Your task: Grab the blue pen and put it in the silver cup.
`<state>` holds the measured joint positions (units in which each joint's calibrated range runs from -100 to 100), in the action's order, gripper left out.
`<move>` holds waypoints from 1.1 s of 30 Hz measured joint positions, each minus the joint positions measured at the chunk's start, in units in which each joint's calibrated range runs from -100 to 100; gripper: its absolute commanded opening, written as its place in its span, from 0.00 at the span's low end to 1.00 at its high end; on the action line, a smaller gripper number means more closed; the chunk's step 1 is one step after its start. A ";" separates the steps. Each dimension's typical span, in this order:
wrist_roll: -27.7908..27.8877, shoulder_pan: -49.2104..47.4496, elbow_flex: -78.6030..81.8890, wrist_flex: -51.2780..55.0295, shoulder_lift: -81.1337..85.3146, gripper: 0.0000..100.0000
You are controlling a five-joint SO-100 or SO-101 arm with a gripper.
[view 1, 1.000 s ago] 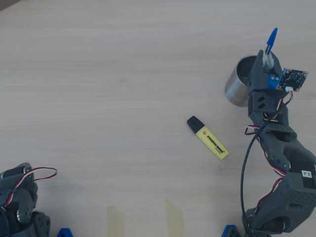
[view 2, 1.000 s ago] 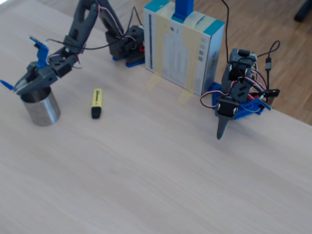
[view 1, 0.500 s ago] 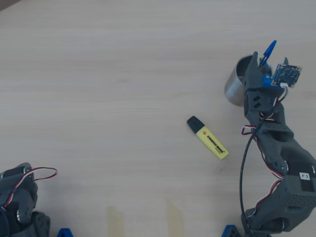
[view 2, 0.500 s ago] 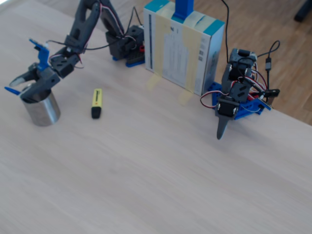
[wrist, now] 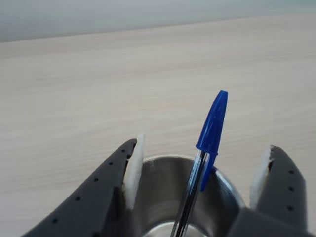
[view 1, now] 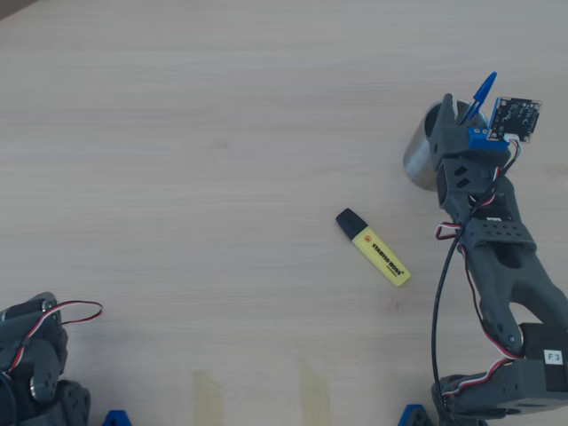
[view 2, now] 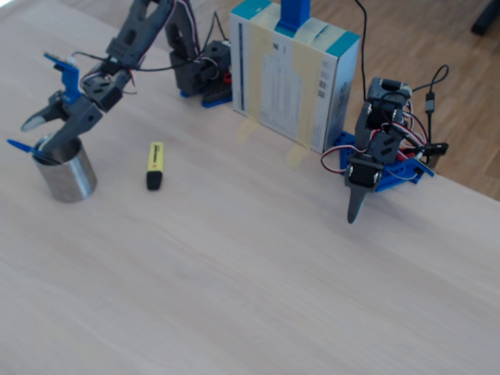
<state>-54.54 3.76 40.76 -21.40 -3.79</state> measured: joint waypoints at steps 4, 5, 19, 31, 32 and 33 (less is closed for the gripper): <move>0.00 0.25 0.00 0.08 0.17 0.35; 0.00 -0.17 0.00 0.08 0.17 0.35; 0.05 -2.59 0.09 16.81 14.09 0.34; -1.95 -2.42 11.90 21.44 29.18 0.34; -2.31 -2.34 12.98 21.44 30.51 0.34; -2.56 -2.17 14.16 21.44 31.76 0.34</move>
<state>-57.10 1.59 54.91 0.04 27.97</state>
